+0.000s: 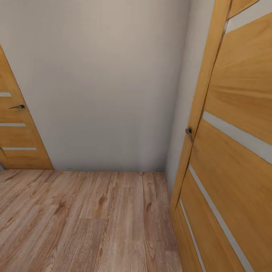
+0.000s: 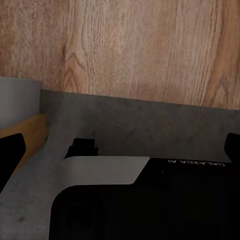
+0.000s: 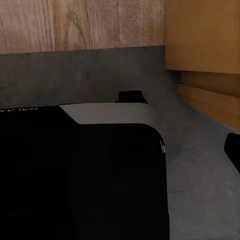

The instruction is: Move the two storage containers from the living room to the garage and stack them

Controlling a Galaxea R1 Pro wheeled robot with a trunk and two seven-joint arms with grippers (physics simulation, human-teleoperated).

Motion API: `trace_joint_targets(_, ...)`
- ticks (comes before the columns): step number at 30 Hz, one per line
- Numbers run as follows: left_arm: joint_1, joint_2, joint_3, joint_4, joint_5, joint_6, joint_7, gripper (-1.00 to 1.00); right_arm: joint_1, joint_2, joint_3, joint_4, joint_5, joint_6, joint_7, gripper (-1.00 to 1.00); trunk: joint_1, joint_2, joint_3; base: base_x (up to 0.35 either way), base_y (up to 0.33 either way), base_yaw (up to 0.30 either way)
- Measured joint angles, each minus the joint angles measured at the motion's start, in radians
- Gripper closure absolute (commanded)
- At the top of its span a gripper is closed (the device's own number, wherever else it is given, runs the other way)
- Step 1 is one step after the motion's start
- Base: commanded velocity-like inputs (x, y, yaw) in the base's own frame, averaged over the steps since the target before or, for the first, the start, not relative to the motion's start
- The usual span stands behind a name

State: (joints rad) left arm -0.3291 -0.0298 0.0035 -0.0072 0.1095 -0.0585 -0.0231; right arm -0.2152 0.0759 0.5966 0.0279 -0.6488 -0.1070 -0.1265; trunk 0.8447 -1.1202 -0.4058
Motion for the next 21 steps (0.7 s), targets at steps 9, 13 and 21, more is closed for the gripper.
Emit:
trace_joint_targets(9,0.000,0.000,0.000,0.001,0.000,0.000,0.000,-1.00,0.000,0.000,0.000,0.000,0.000,0.000,0.000,-1.00,0.000,0.000,0.000,0.079,0.003,0.000)
trace_joint_targets(13,0.000,0.000,0.000,0.001,0.001,0.000,0.001,-1.00,0.000,0.000,0.000,0.000,0.000,0.000,0.000,-1.00,-0.001,0.000,0.000,0.295,0.000,0.000)
trace_joint_targets(21,0.000,0.000,0.001,0.001,0.004,0.000,0.001,-1.00,0.000,0.000,0.000,0.000,0.000,0.000,0.000,-1.00,-0.001,0.000,0.000,0.318,0.000,0.000)
